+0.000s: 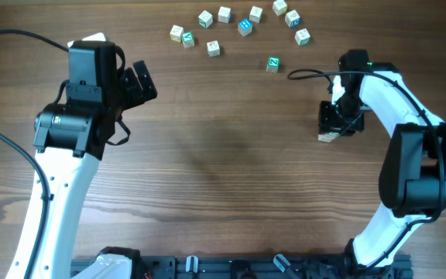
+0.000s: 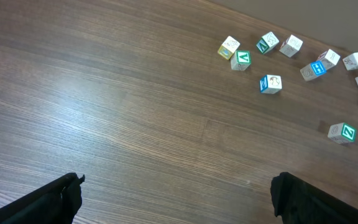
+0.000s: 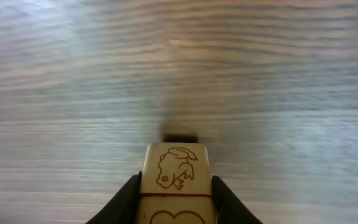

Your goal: Form a tower

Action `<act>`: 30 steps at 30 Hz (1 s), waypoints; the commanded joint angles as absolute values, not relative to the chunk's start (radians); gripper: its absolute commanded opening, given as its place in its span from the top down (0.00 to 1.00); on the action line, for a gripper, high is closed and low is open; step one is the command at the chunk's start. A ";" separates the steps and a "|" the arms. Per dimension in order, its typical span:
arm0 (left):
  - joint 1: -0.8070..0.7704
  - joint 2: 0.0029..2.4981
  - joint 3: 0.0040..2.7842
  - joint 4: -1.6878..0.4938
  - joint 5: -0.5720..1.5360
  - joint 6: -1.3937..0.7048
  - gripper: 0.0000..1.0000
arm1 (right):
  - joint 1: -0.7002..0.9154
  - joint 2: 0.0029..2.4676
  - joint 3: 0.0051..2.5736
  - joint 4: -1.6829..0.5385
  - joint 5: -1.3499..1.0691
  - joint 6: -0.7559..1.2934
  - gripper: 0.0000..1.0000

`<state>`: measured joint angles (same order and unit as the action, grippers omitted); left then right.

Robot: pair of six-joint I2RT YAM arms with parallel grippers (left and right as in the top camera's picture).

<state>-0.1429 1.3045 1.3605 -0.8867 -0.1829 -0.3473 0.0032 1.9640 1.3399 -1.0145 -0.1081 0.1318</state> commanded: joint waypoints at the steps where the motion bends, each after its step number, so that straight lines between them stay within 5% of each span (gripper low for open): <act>1: -0.138 1.304 1.357 -0.885 -0.192 -0.360 0.00 | 0.002 1.973 1.339 -0.971 -0.189 0.180 0.91; 15: -0.138 1.304 1.357 -0.885 -0.192 -0.360 0.00 | 0.002 1.973 1.315 -1.067 -0.029 0.249 0.82; 26: -0.138 1.304 1.357 -0.885 -0.192 -0.360 0.00 | 0.002 1.973 1.315 -1.050 -0.029 0.272 0.39; 30: -0.138 1.304 1.357 -0.885 -0.192 -0.360 0.00 | 0.002 1.973 1.315 -1.048 -0.030 0.273 0.09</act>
